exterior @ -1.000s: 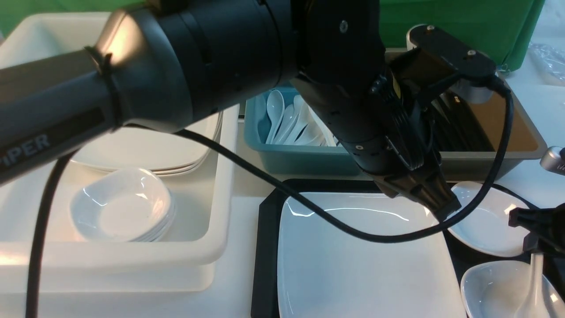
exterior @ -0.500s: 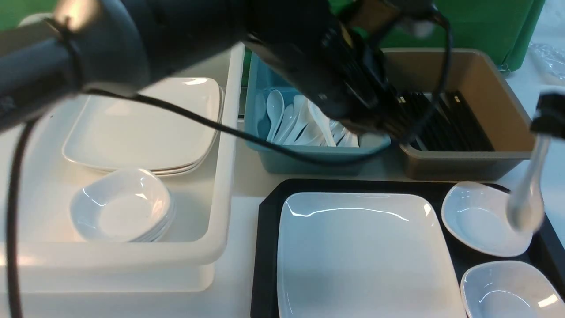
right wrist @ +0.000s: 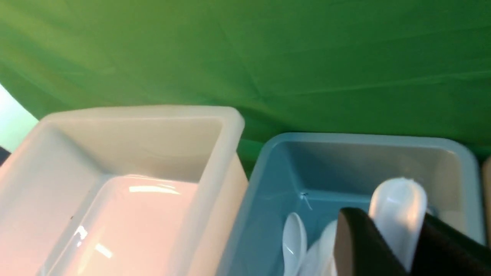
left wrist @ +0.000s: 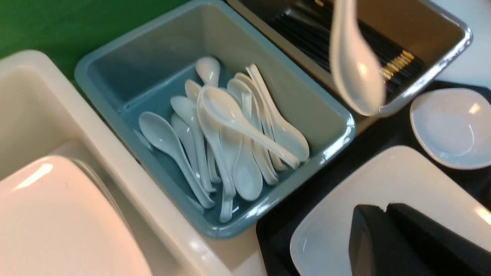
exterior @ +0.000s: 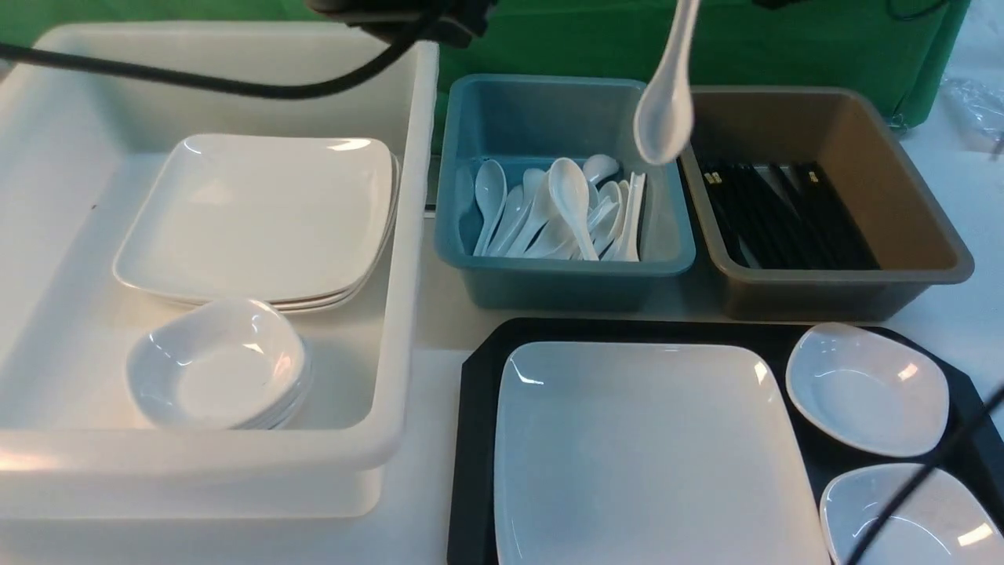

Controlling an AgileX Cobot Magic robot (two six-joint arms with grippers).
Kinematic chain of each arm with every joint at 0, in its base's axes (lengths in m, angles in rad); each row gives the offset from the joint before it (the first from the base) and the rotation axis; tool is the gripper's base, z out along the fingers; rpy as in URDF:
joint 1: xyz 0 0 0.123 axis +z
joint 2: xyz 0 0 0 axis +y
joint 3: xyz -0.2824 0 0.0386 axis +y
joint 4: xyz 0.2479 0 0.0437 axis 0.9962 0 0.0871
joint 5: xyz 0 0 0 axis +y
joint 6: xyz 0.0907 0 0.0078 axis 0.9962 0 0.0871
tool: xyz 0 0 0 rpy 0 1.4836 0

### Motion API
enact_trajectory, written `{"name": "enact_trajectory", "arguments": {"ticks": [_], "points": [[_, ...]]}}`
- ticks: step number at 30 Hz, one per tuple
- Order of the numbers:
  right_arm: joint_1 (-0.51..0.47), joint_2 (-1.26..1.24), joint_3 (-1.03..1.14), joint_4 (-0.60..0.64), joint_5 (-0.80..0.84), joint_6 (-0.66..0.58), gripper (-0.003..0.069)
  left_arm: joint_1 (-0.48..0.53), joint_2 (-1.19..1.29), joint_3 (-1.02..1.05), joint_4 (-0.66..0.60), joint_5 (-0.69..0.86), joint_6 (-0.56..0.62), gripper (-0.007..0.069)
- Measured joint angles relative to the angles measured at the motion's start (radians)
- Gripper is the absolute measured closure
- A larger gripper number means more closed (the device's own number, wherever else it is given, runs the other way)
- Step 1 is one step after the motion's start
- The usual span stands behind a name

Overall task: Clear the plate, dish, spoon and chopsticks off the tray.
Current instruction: Use the right arm to put the soup spoon into the small storage box in the middle, then use the right arm to grab a small plate from the dinner plate

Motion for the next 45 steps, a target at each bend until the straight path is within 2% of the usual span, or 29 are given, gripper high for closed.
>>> {"name": "enact_trajectory", "arguments": {"ticks": [4,6,7,10,11,13,15,17,18,19,20,21,23,27,28,32,33,37,39,40,43,45], "points": [[0.024,0.146,-0.119,0.0,0.001,0.031,0.0497,0.0,-0.019,0.0,-0.023,0.043,0.002,0.061],[0.037,0.23,-0.176,0.0,0.002,0.05,0.0426,0.0,-0.025,0.0,-0.045,0.055,0.002,0.061],[0.037,0.24,-0.18,0.0,0.002,0.052,0.0418,0.0,-0.025,0.0,-0.048,0.055,0.002,0.061],[0.042,0.295,-0.212,0.0,0.012,0.06,0.028,0.0,-0.026,0.0,-0.067,0.069,0.005,0.061],[0.041,0.302,-0.215,-0.003,0.039,0.06,0.0236,0.0,-0.026,0.0,-0.076,0.078,0.007,0.061],[0.035,0.304,-0.218,-0.005,0.12,0.064,0.0193,0.0,-0.026,0.0,-0.09,0.087,0.01,0.061],[0.022,0.282,-0.235,-0.007,0.279,0.047,0.0184,0.0,-0.026,0.0,-0.102,0.097,0.019,0.061],[0.006,0.252,-0.241,-0.023,0.398,0.007,0.0225,0.0,-0.026,0.0,-0.117,0.107,0.032,0.061],[-0.005,0.225,-0.244,-0.046,0.485,-0.027,0.0279,0.0,-0.026,0.0,-0.122,0.117,0.04,0.061],[-0.023,0.172,-0.245,-0.094,0.617,-0.064,0.0384,0.0,-0.026,0.0,-0.127,0.14,0.05,0.061],[-0.029,0.165,-0.245,-0.102,0.632,-0.07,0.0419,0.0,-0.026,0.0,-0.127,0.143,0.052,0.061],[-0.044,0.131,-0.247,-0.141,0.711,-0.085,0.0501,0.0,-0.026,0.0,-0.129,0.156,0.053,0.061],[-0.077,0.055,-0.229,-0.215,0.803,-0.092,0.0589,-0.002,-0.026,0.002,-0.134,0.177,0.055,0.061],[-0.149,-0.152,-0.017,-0.279,0.815,-0.111,0.0627,-0.04,-0.026,0.055,-0.13,0.177,0.074,0.061],[-0.154,-0.162,0.013,-0.281,0.815,-0.114,0.0628,-0.046,-0.026,0.064,-0.129,0.176,0.076,0.061],[-0.156,-0.396,0.411,-0.293,0.812,-0.157,0.0613,-0.151,-0.025,0.186,-0.127,0.085,0.09,0.061],[-0.156,-0.405,0.43,-0.292,0.812,-0.161,0.0613,-0.156,-0.025,0.191,-0.127,0.078,0.093,0.061],[-0.096,-0.56,0.802,-0.289,0.706,-0.185,0.0468,-0.254,-0.017,0.302,-0.125,-0.052,0.129,0.061],[-0.06,-0.614,0.991,-0.288,0.588,-0.185,0.0317,-0.301,-0.004,0.36,-0.123,-0.111,0.138,0.061],[-0.057,-0.617,1.019,-0.289,0.579,-0.185,0.0305,-0.304,-0.002,0.364,-0.123,-0.115,0.14,0.061],[-0.009,-0.636,1.197,-0.298,0.426,-0.186,0.0144,-0.35,0.026,0.417,-0.123,-0.149,0.149,0.061],[0.009,-0.637,1.261,-0.306,0.35,-0.186,0.009,-0.359,0.041,0.425,-0.123,-0.152,0.152,0.061]]}}
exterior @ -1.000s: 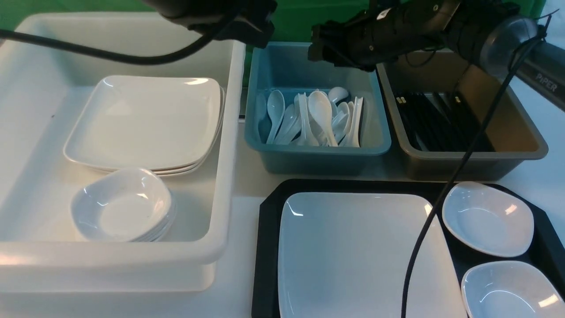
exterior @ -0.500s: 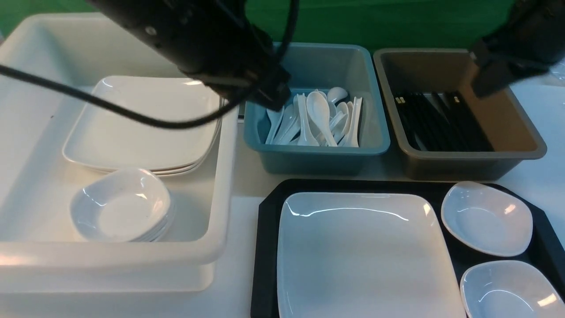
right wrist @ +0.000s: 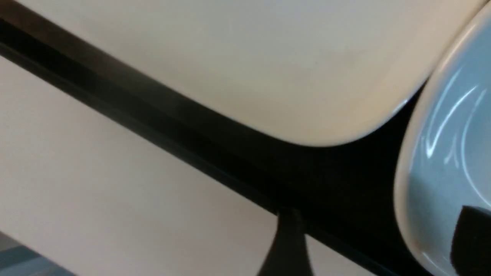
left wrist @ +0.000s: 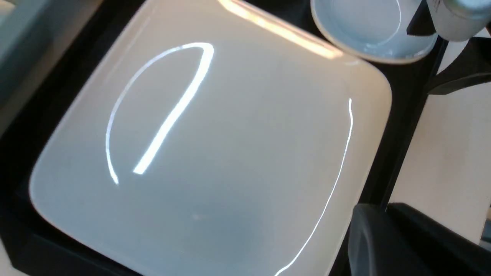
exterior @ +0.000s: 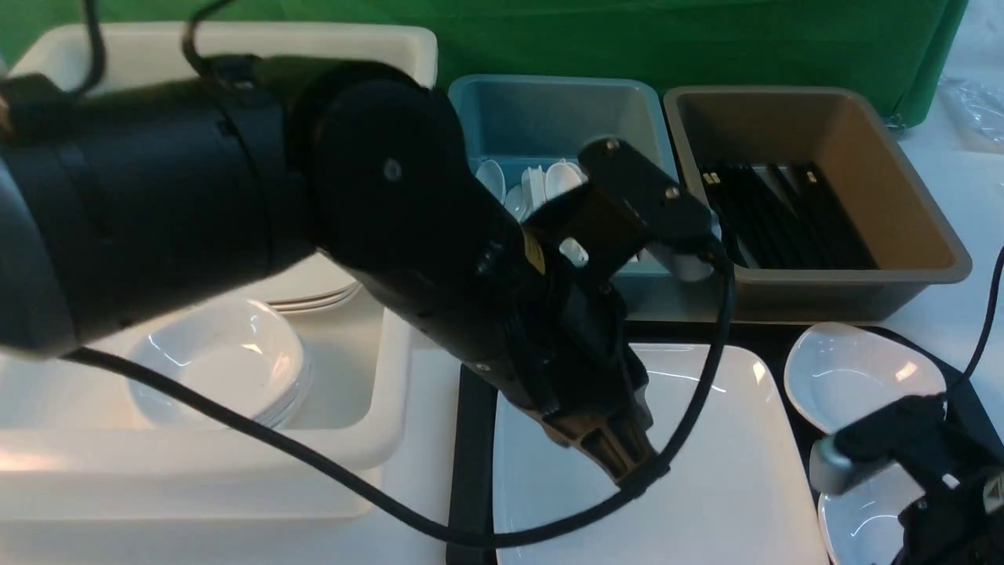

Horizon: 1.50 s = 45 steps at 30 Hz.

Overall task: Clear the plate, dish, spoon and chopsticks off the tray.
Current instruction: Use the right arm to grab a small plate from the dinner plate, then use the right arm to put the small plate into the large storage box on the left

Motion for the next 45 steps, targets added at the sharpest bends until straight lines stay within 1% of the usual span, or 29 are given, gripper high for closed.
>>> {"name": "enact_trajectory", "arguments": {"ticks": [2,4,7,12,15,17,18,19,20,21,24,28,33,36,41,45], "points": [[0.01,0.0,0.038,-0.007,-0.066,0.0,0.0078,-0.002,0.015,0.004,-0.001,-0.005,0.004,0.061],[0.013,0.006,0.052,-0.01,-0.139,0.0,0.0081,-0.002,0.023,0.004,-0.001,-0.012,0.004,0.061],[0.013,0.021,0.053,-0.012,-0.189,0.0,0.0084,-0.002,0.023,0.004,-0.003,-0.018,0.004,0.061],[0.013,0.062,0.057,-0.027,-0.215,-0.002,0.0085,-0.002,0.023,0.004,-0.008,-0.019,0.004,0.061],[0.013,0.088,0.057,-0.039,-0.219,-0.002,0.0115,-0.002,0.023,0.004,-0.009,-0.019,0.005,0.061],[0.013,0.099,0.052,-0.051,-0.231,-0.002,0.0205,-0.002,0.023,0.004,-0.011,-0.019,0.006,0.061],[0.013,0.099,0.052,-0.053,-0.232,-0.002,0.0226,-0.002,0.023,0.004,-0.011,-0.019,0.007,0.061],[0.013,0.099,0.052,-0.054,-0.234,-0.002,0.0273,-0.002,0.023,0.004,-0.012,-0.019,0.007,0.061],[0.013,0.099,0.05,-0.055,-0.229,-0.002,0.0365,-0.002,0.023,0.004,-0.012,-0.019,0.007,0.061],[0.013,0.095,0.045,-0.057,-0.224,-0.002,0.0384,-0.002,0.023,0.004,-0.012,-0.019,0.007,0.061],[0.013,0.092,0.029,-0.058,-0.191,-0.002,0.0385,-0.002,0.023,0.004,-0.012,-0.017,0.007,0.061],[0.013,0.079,-0.036,-0.061,-0.055,0.023,0.0423,-0.003,0.023,0.004,-0.012,-0.017,0.007,0.061],[0.013,-0.007,-0.121,-0.058,0.101,0.057,0.0545,-0.001,0.023,0.004,-0.009,-0.031,-0.019,0.061],[0.013,-0.082,-0.165,-0.051,0.145,0.083,0.0588,0.001,0.023,0.004,0.022,-0.062,-0.06,0.061],[0.013,-0.183,-0.265,-0.044,0.202,0.105,0.059,0.005,0.023,0.003,0.075,-0.107,-0.127,0.061],[0.013,-0.202,-0.385,-0.043,0.221,0.103,0.059,0.065,0.025,-0.043,0.088,-0.095,-0.186,0.061]]}}
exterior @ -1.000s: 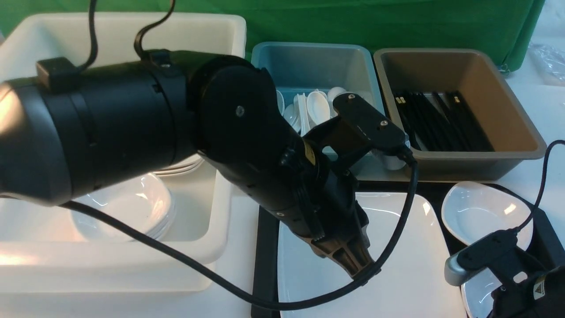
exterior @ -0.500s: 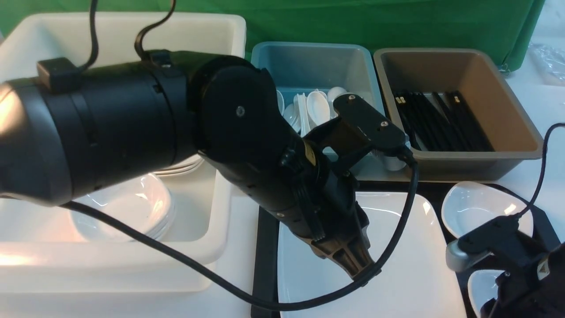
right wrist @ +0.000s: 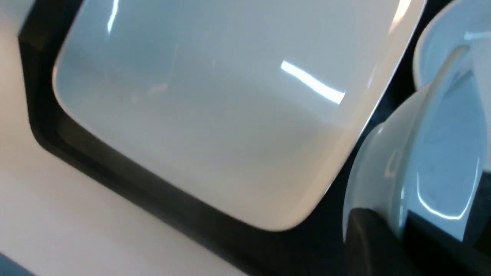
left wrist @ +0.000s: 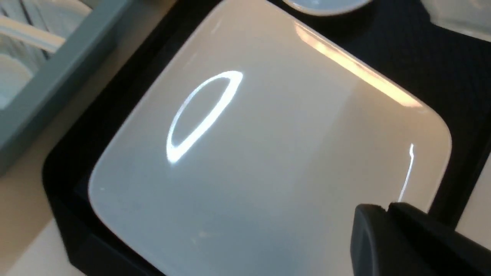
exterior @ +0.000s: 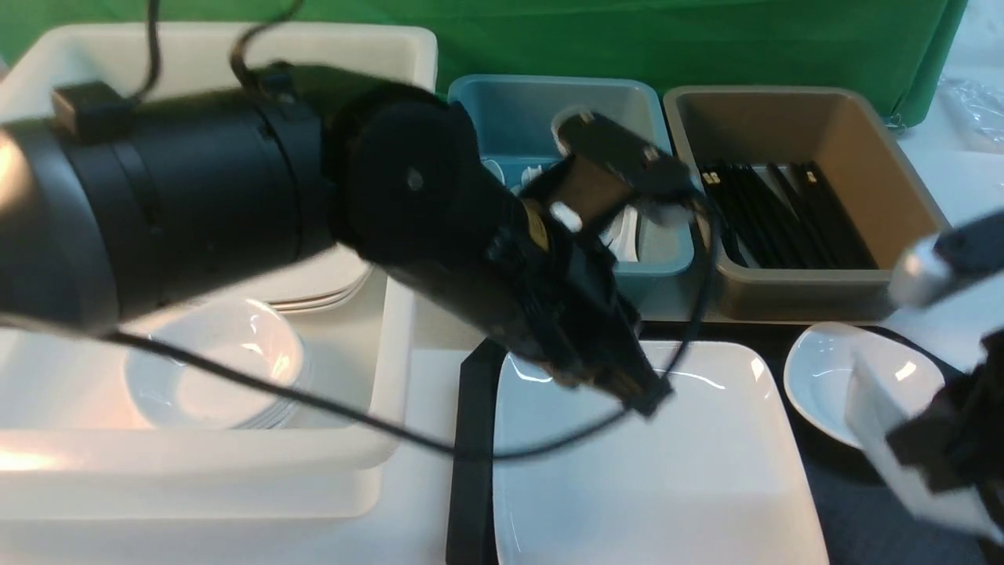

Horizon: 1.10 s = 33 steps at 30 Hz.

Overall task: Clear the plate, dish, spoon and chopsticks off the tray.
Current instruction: Use the right arm to put the small plate into the large storage box on the left

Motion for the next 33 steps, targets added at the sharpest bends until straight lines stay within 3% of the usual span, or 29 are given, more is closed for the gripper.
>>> {"name": "enact_trajectory", "arguments": {"ticks": [8,16,23,28,33], "points": [[0.036,0.121,-0.341,0.073,-0.007,-0.068,0.059,0.263,-0.111,-0.082,0.011,0.063,-0.015,0.061],[0.324,0.483,-0.766,0.11,-0.026,-0.136,0.059,0.618,-0.355,-0.067,0.02,0.181,-0.017,0.061],[0.534,0.821,-1.109,0.116,-0.12,-0.179,0.059,0.892,-0.544,0.1,-0.008,0.167,-0.073,0.061],[0.62,1.022,-1.233,0.117,-0.199,-0.186,0.059,1.001,-0.655,0.238,-0.011,0.127,-0.078,0.061],[0.652,1.159,-1.243,0.111,-0.272,-0.189,0.059,1.016,-0.693,0.326,-0.023,0.119,-0.04,0.061]]}}
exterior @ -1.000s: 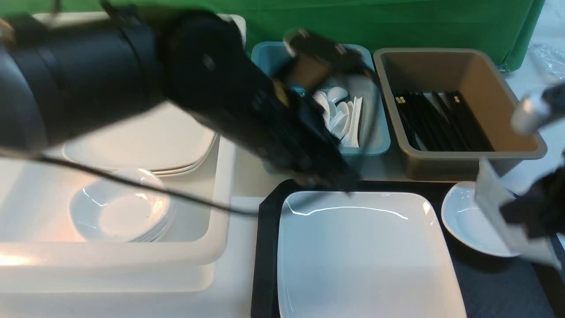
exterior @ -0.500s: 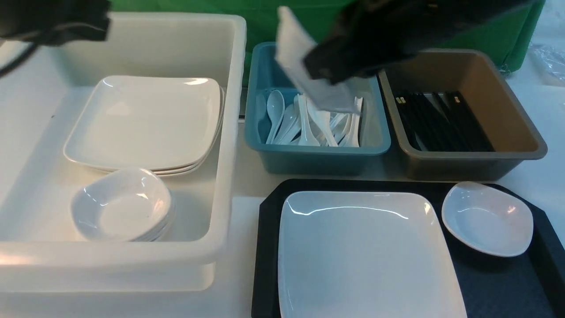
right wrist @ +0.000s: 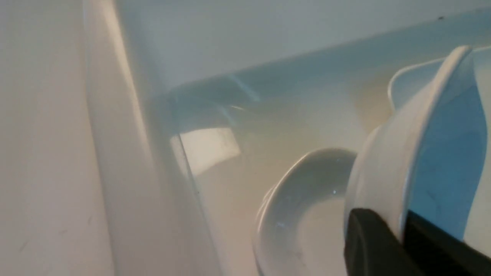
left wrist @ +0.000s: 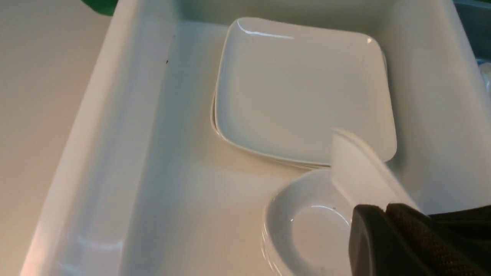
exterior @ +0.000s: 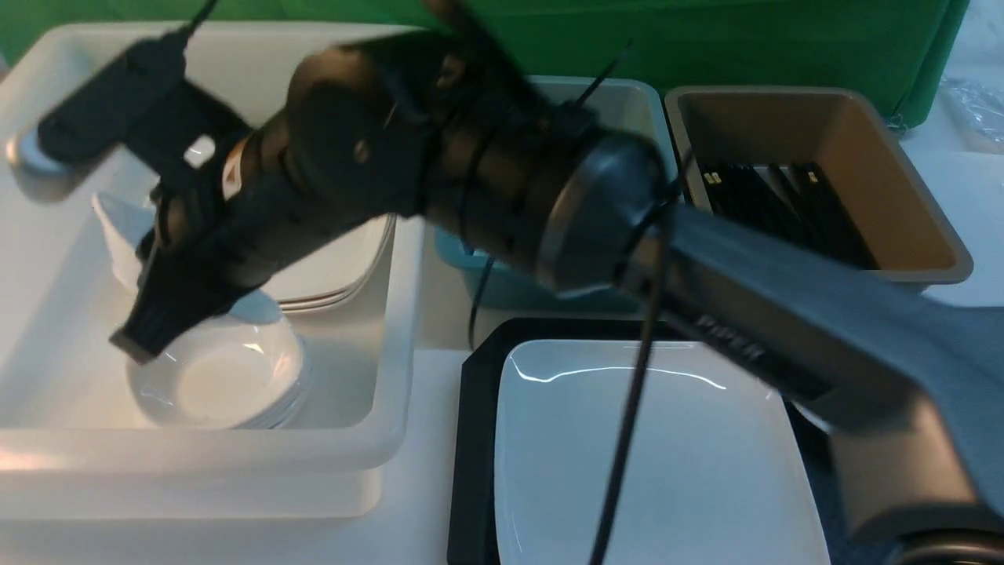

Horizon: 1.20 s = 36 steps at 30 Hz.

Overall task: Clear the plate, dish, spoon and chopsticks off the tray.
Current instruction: Use the right arm to put the small plate into the large storage box on the left, then use the right arm to grab a small plate from the dinner plate

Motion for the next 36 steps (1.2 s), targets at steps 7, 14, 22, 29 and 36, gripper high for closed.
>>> {"name": "enact_trajectory", "arguments": {"ticks": [7,14,22,29,36], "points": [[0.034,0.067,0.0,-0.055,-0.029,-0.02,0.0531,0.0,-0.001,0.031,-0.013,-0.001,0.039,0.061],[0.038,0.063,0.0,-0.076,0.002,0.081,0.0172,0.0,-0.001,0.031,-0.045,-0.003,0.061,0.061],[0.038,-0.113,0.0,-0.23,0.232,0.184,0.0051,-0.014,-0.001,0.031,-0.146,-0.001,0.135,0.061],[-0.077,-0.301,0.016,-0.6,0.519,0.286,0.0565,-0.211,0.009,0.031,-0.353,0.025,0.255,0.061],[-0.436,-0.548,0.351,-0.388,0.519,0.302,0.0622,-0.597,0.135,0.031,-0.314,-0.018,0.223,0.061]]}}
